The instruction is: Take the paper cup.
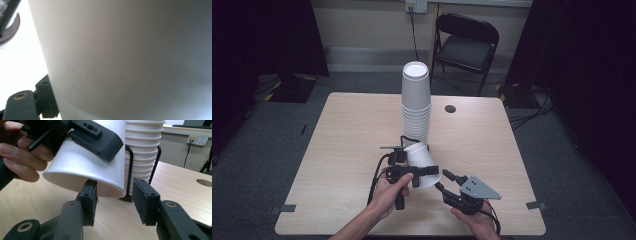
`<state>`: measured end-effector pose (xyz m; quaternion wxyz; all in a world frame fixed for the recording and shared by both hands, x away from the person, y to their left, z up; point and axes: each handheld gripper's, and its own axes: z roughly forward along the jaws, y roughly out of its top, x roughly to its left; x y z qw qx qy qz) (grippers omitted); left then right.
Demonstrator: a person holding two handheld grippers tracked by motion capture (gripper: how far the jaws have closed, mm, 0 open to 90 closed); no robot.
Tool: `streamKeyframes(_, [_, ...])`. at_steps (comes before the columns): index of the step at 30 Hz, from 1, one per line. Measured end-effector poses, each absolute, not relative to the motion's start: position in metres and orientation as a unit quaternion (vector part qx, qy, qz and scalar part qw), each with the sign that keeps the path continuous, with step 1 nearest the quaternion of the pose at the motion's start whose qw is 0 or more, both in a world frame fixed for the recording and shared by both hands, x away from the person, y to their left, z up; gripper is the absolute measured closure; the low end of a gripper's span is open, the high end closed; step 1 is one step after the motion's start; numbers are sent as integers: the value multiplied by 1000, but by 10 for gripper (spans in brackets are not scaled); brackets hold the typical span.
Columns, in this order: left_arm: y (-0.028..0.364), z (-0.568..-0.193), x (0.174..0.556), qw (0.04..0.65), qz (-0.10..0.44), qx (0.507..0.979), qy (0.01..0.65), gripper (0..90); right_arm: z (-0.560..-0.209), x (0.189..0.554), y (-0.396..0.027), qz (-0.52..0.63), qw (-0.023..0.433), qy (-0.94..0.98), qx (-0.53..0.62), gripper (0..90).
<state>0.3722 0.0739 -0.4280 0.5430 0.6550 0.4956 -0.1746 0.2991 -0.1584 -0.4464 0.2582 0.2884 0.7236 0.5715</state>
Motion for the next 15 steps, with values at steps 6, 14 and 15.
streamKeyframes(6, [69, -429, 371, 539, -184, 654, 498, 128, -446, 298, -157, 573, 275, 724, 268, 618])
streamKeyframes(14, [70, -432, 371, 536, -200, 644, 507, 128, -448, 299, -155, 574, 277, 722, 268, 641])
streamKeyframes(15, [69, -432, 371, 537, -200, 645, 506, 128, -448, 300, -155, 576, 274, 721, 269, 641])
